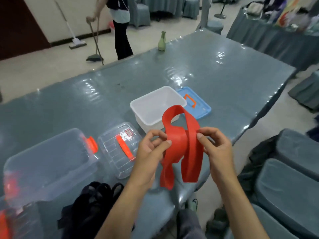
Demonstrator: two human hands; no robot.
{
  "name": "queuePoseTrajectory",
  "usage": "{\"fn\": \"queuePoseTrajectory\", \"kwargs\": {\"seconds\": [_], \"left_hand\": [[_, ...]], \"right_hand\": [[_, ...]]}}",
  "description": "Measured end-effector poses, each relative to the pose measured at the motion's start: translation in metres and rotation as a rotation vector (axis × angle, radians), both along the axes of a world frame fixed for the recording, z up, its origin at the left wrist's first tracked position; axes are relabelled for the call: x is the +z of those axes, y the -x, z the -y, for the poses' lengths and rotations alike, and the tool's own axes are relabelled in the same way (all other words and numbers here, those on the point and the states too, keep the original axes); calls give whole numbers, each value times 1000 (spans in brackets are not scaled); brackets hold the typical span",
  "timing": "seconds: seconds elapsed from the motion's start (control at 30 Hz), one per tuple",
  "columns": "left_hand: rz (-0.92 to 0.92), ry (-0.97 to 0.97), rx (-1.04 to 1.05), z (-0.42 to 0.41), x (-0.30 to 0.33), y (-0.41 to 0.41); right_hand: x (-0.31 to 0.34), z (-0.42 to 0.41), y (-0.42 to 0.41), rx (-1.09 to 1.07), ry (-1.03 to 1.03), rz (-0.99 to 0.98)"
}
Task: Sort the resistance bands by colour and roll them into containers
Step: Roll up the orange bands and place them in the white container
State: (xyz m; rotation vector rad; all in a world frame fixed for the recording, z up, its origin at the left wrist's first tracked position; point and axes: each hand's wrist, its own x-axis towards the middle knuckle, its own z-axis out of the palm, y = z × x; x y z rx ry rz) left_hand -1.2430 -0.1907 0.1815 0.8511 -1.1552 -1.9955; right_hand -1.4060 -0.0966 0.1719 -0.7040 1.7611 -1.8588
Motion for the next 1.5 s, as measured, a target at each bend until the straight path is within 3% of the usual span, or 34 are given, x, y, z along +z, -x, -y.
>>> {"fn": "queuePoseTrajectory", "kwargs": {"seconds": [0.23,0.43,0.57,0.73,0.83,0.97,1.2,1.5], "left_hand": [[182,63,125,14,-21,95],[390,108,194,23,-52,151],[565,128,219,21,-99,163],[908,433,202,7,-151,159],[1036,475,120,1,-181,147],[1075,464,54,-1,-233,130],[1262,523,77,14,-208,138],[1189,509,-1,18,-224,126]], "right_hand": [[-25,29,119,296,-41,23],[-61,49,198,522,-195,-93],[-112,68,221,674,-362,-282],[-171,90,220,797,-469,-453],[-197,100,214,841,-492,-525],[-215,101,206,873,-561,-610],[-207,123,207,938,-553,-893],[-199,113,200,846,-482,-848]]}}
